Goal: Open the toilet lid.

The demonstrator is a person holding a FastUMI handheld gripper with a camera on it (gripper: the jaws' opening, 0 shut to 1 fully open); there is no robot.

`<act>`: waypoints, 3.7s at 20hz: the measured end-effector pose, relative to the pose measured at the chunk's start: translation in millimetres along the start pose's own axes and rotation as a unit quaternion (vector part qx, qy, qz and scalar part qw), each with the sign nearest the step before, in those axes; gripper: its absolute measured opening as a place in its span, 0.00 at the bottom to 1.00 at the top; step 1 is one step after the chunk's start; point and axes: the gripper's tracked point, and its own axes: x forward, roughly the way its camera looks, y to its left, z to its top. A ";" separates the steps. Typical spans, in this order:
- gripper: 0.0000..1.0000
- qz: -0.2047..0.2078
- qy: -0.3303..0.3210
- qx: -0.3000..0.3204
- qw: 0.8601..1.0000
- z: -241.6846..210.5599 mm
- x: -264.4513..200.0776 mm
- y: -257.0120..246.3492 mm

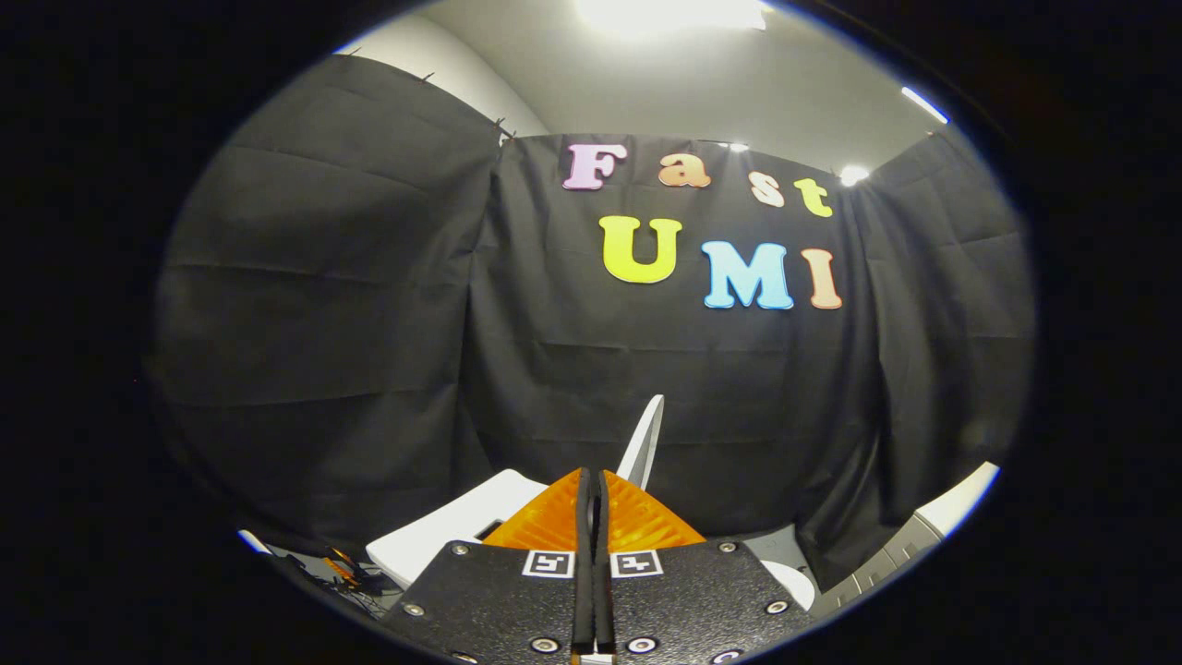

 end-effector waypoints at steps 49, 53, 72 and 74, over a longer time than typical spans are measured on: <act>0.95 -0.031 -0.067 0.011 0.997 51.9 -156.0 -235.7; 0.95 -0.088 -0.059 0.020 0.994 32.0 -176.5 -286.4; 0.95 -0.178 -0.048 0.005 0.983 24.2 -212.1 -337.2; 0.95 -0.165 -0.043 0.000 0.985 21.4 -206.6 -329.4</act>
